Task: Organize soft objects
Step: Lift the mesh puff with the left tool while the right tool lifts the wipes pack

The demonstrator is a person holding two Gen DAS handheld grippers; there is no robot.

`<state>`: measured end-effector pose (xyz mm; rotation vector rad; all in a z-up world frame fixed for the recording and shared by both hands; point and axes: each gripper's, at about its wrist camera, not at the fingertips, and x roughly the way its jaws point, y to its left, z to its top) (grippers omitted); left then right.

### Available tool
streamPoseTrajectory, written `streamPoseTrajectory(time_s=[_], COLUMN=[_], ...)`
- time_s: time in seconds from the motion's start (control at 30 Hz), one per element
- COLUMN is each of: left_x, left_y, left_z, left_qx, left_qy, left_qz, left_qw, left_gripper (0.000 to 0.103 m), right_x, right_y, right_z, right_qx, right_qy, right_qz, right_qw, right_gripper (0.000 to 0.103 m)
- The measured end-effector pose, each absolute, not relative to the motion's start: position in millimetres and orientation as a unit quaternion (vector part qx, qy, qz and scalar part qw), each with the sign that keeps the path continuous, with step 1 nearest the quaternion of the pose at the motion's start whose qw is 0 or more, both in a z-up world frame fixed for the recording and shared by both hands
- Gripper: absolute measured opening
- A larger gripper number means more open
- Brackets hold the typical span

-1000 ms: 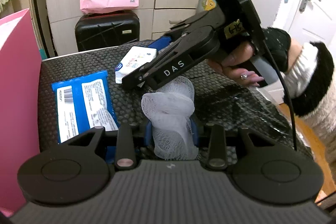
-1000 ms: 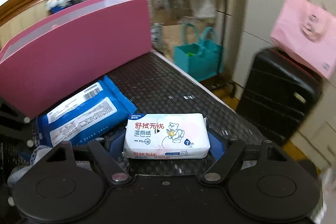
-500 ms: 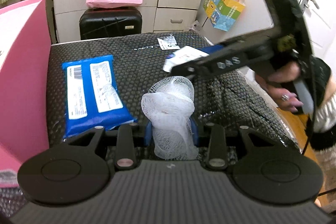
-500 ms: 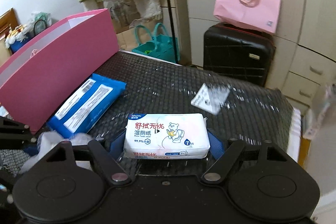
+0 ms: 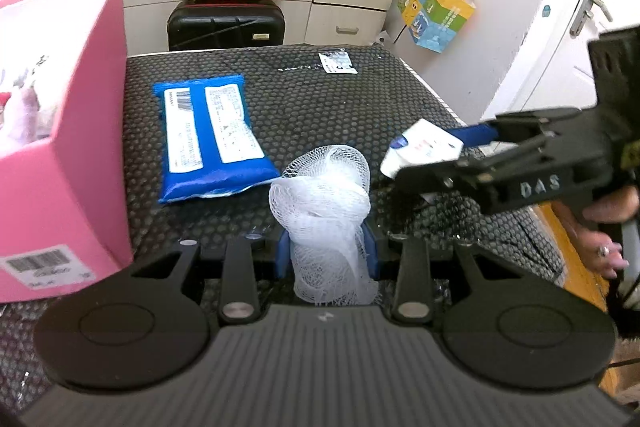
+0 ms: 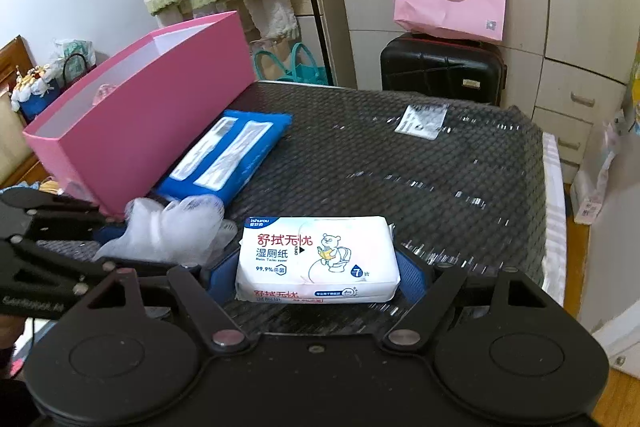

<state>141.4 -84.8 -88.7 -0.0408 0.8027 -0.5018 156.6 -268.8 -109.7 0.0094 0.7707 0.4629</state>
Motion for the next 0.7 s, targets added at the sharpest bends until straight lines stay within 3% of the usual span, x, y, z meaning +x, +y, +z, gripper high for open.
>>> streamPoseTrajectory(time_s=[0.7], left_x=[73.5], left_y=[25.3], left_z=[-49.3], left_qx=[-0.01], left_qy=[0.41], left_qz=[-0.274], left_qw=[0.87], left_gripper=[0.035], right_x=[75.8], right_y=[-172.7], right_z=[-77.2], right_qx=[0.046], right_qy=[0.391], right_qz=[0.312], right_qw=[0.865], right_gripper=[0.083])
